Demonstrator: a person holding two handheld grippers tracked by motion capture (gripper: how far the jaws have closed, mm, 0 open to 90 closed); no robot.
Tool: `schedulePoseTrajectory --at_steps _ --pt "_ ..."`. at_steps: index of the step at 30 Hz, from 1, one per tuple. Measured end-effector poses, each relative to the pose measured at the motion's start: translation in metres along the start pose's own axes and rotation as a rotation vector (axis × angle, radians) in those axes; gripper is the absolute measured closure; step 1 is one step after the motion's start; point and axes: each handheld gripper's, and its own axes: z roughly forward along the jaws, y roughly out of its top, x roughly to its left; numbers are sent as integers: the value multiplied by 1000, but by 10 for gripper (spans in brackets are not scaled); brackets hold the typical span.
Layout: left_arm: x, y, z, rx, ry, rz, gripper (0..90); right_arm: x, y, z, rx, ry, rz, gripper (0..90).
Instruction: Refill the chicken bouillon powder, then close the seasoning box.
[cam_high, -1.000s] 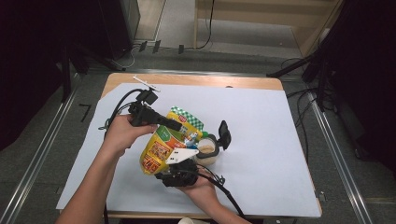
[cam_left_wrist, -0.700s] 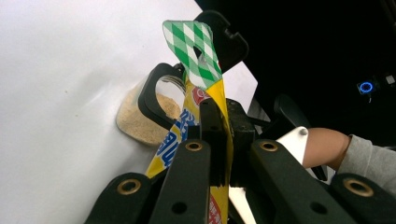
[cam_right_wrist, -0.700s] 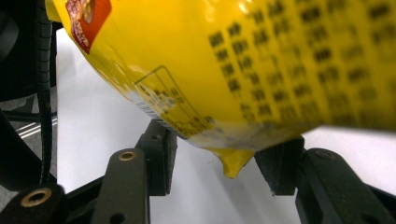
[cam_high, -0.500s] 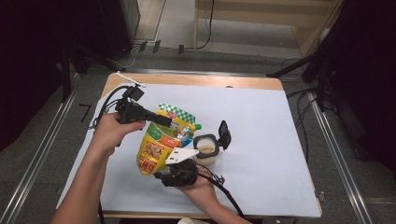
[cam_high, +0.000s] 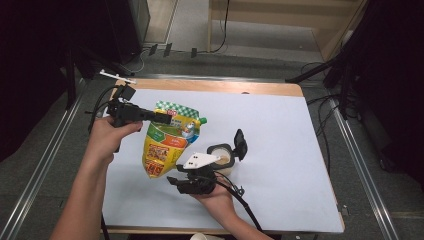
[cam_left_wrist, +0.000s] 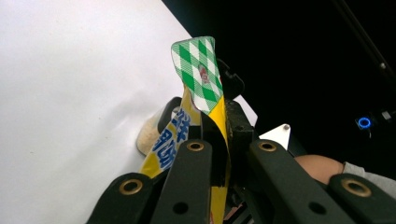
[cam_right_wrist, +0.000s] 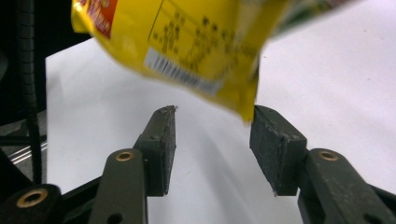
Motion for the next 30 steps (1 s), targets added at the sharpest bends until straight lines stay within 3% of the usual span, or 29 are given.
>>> schedulePoseTrajectory --at_steps 8,17,20,27,30 --pt "13 1 -9 -40 64 -8 900 2 0 1 4 4 -17 531" --pt "32 4 -4 -53 98 -33 900 3 -1 -2 0 -1 -23 528" --pt "35 7 3 -55 100 -23 900 2 -2 -3 2 -8 -26 528" --pt "41 12 22 -103 121 40 900 5 -3 -8 -3 -14 -24 527" --pt "47 11 27 -102 130 38 900 4 -3 -9 -4 -15 -24 527"
